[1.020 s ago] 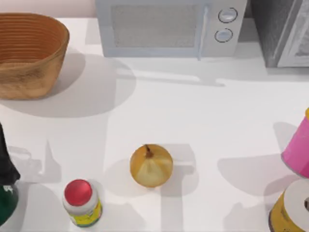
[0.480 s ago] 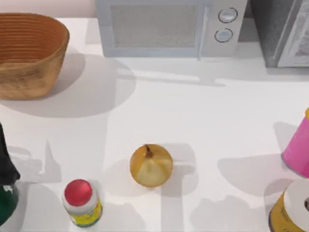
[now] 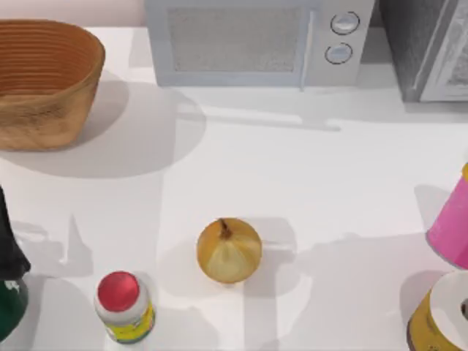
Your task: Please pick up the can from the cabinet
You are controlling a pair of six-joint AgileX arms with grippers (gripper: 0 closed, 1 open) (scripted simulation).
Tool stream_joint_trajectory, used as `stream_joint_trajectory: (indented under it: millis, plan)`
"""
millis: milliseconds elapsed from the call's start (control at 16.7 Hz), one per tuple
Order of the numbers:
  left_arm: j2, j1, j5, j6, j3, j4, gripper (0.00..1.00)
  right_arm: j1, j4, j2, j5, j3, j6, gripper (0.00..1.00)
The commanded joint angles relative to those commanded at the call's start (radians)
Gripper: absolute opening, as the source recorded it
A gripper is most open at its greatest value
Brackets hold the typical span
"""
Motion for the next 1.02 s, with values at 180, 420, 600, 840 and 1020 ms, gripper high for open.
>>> stream_joint_trajectory:
  millis: [180, 420, 600, 840, 1020]
  plan:
    - [0.000, 0.000, 0.000, 0.000, 0.000, 0.000, 1.00, -0.138, 0.191, 0.306, -0.227, 0.098, -0.008, 0.00]
    - [0.000, 0.000, 0.000, 0.000, 0.000, 0.000, 1.00, -0.299, 0.427, 0.695, -0.509, 0.215, -0.015, 0.00]
    - [0.000, 0.000, 0.000, 0.000, 0.000, 0.000, 1.00, -0.390, 0.575, 0.945, -0.689, 0.285, -0.017, 0.00]
    - [0.000, 0.000, 0.000, 0.000, 0.000, 0.000, 1.00, -0.462, 0.709, 1.170, -0.854, 0.345, -0.019, 0.00]
    - [0.000, 0.000, 0.000, 0.000, 0.000, 0.000, 1.00, -0.481, 0.748, 1.234, -0.903, 0.363, -0.019, 0.00]
